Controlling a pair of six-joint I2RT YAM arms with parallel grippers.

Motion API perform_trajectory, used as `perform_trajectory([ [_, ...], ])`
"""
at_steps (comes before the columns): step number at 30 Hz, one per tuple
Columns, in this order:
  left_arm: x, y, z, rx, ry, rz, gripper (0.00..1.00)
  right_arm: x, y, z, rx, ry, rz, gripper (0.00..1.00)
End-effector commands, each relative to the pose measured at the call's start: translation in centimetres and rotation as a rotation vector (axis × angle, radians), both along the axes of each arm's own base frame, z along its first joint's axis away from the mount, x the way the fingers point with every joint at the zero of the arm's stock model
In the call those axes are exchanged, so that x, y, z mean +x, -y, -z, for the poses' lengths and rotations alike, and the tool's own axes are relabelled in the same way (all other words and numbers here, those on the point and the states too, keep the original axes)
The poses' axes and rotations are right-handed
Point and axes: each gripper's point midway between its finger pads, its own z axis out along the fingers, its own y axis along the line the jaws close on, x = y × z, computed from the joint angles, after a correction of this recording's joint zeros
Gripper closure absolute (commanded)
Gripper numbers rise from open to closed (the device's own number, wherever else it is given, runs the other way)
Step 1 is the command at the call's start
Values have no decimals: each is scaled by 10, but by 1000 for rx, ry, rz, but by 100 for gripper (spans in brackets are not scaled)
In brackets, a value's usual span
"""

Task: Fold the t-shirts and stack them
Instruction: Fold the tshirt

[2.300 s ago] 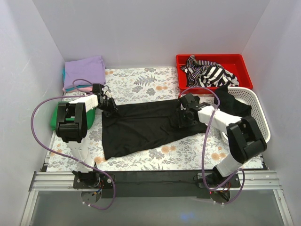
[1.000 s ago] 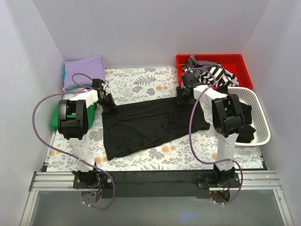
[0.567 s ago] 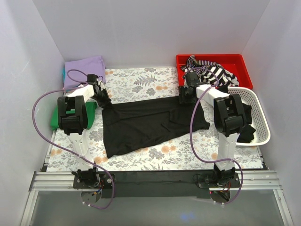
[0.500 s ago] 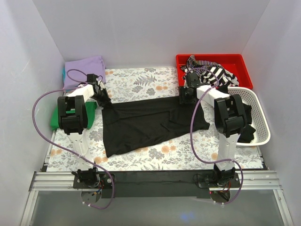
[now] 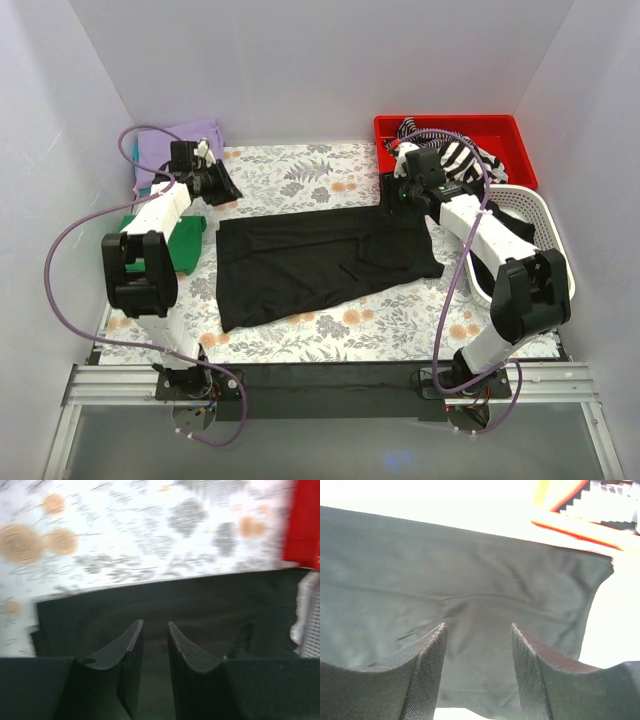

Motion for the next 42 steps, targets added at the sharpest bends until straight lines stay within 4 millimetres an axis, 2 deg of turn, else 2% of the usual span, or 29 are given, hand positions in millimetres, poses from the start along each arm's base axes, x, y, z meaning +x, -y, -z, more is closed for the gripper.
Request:
perform_trajectory([
  [1, -23, 48, -65, -75, 134, 96, 76, -31, -30, 11, -5, -71, -119, 42],
  [2, -45, 65, -48, -112, 75, 138, 76, -42, -45, 15, -18, -78, -146, 43],
  [3, -57, 71, -51, -113, 76, 147, 76, -50, -51, 21, -30, -92, -158, 43],
  [5, -83, 86, -35, -120, 23, 173, 78, -69, -64, 36, -58, -127, -182, 43],
  [6, -98, 83, -13, -101, -29, 152, 80, -74, -68, 41, -54, -145, -181, 43],
  [12, -156, 77, 18, -92, -146, 128, 85, -99, -90, 64, -115, -176, -211, 43],
  [15, -172, 75, 19, -90, -164, 125, 87, -104, -96, 77, -141, -201, -219, 43],
  [19, -195, 69, 34, -55, -227, 103, 89, -106, -98, 98, -204, -243, -219, 44],
  [22, -201, 71, 36, -56, -236, 97, 90, -104, -102, 104, -228, -245, -213, 44],
  [28, -195, 70, 40, -41, -243, 89, 90, -103, -108, 117, -286, -244, -210, 44],
  [30, -193, 72, 42, -43, -246, 98, 90, -103, -107, 119, -301, -253, -202, 48],
  [31, -192, 71, 48, -34, -265, 97, 90, -103, -108, 120, -303, -251, -203, 54],
  [32, -191, 71, 49, -29, -267, 97, 90, -104, -108, 120, -311, -252, -204, 85],
  [33, -190, 71, 52, -26, -273, 94, 90, -106, -108, 121, -313, -254, -205, 95],
  [34, -188, 71, 56, -25, -280, 91, 90, -107, -107, 120, -312, -258, -198, 99],
  [36, -184, 72, 59, -27, -291, 94, 90, -110, -104, 118, -321, -256, -194, 99],
  [37, -180, 75, 57, -30, -288, 107, 90, -111, -105, 111, -313, -241, -186, 99],
  [42, -167, 77, 78, -10, -343, 119, 93, -123, -100, 91, -298, -202, -172, 99],
])
